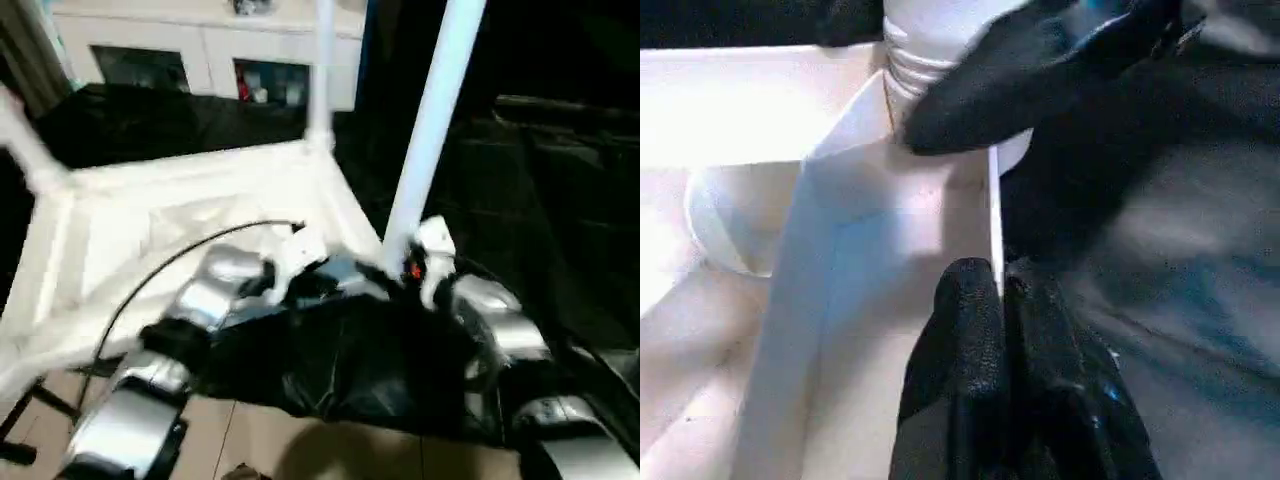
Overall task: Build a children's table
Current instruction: Rotate leg to tighten
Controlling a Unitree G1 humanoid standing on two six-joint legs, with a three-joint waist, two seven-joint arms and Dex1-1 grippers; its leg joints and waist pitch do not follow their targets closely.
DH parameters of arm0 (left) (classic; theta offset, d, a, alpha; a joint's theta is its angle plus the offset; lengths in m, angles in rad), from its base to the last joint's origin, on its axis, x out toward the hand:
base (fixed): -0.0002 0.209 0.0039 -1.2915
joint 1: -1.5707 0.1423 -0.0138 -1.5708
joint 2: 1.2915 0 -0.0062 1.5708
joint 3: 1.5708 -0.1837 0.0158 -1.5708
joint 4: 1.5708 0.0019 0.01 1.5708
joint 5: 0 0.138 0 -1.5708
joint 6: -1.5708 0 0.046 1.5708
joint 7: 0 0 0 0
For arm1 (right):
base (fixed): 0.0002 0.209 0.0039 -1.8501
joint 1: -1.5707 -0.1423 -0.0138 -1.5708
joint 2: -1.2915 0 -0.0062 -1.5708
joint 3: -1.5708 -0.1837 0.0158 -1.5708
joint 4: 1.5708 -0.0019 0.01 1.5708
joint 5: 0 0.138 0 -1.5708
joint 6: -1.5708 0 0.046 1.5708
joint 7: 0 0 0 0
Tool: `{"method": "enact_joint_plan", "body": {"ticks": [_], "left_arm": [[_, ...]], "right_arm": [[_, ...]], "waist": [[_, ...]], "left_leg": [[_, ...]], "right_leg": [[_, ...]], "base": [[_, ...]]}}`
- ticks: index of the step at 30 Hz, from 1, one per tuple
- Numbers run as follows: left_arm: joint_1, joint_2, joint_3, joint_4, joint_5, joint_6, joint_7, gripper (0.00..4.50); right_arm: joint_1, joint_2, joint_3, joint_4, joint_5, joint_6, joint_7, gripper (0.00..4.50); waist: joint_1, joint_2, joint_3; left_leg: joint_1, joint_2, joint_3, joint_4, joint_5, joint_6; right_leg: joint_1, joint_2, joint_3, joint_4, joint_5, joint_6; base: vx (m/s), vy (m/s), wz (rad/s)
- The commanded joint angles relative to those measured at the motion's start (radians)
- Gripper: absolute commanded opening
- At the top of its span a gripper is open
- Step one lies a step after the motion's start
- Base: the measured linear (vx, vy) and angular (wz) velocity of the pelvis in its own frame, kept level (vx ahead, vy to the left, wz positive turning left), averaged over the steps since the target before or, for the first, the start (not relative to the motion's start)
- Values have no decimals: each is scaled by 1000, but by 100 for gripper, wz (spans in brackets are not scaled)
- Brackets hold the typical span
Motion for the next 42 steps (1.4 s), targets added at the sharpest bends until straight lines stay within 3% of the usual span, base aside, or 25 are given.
{"method": "enact_joint_plan", "body": {"ticks": [1,5,8,13,23,31,34,38,41,42], "left_arm": [[-4,-20,-31,-56,-41,-34,-56,0],[15,24,-30,-93,-53,-35,-123,0],[26,56,-30,-114,-58,-38,-164,0],[35,88,-33,-136,-66,-38,-211,0],[34,94,-35,-134,-68,-34,-228,0],[33,88,-36,-123,-70,-35,-225,0],[16,35,-22,-89,-53,-13,-117,0],[-21,-38,-13,-25,-29,0,20,0],[-54,-102,-9,26,-10,10,134,0],[-67,-127,-6,44,-3,18,182,0]], "right_arm": [[16,13,110,-84,30,24,177,375],[62,-61,167,-176,39,34,319,375],[87,-103,193,-224,32,33,389,375],[100,-120,199,-261,38,58,426,375],[109,-119,208,-298,58,110,440,278],[128,-111,202,-314,74,139,427,268],[139,-24,139,-261,66,143,237,268],[98,66,80,-146,20,141,-18,267],[54,132,25,-65,18,146,-194,267],[36,154,9,-38,18,153,-251,267]], "waist": [[6,-4,-62],[13,-5,-59],[20,-8,-61],[20,-9,-62],[23,-7,-63],[27,-4,-63],[24,-5,-62],[4,-5,-57],[-7,-5,-56],[-9,-3,-59]], "left_leg": [[14,72,-26,-66,-219,79],[17,73,-28,-69,-250,56],[17,72,-28,-68,-233,55],[14,71,-28,-67,-208,61],[16,71,-28,-66,-210,50],[17,71,-28,-66,-217,43],[17,70,-29,-68,-219,34],[24,65,-38,-73,-296,-11],[25,64,-40,-75,-310,-20],[22,62,-39,-73,-294,-11]], "right_leg": [[51,-88,50,-67,-213,-239],[45,-92,54,-74,-293,-215],[45,-93,54,-71,-277,-212],[45,-91,53,-67,-247,-218],[44,-92,53,-68,-250,-217],[45,-92,53,-69,-254,-216],[42,-94,54,-70,-259,-215],[39,-99,52,-87,-416,-178],[36,-98,52,-90,-421,-171],[41,-98,53,-88,-392,-173]], "base": [[0,0,0],[0,0,0],[0,0,0],[0,0,0],[0,0,0],[0,0,0],[0,0,0],[0,0,0],[0,0,0],[0,0,0]]}}
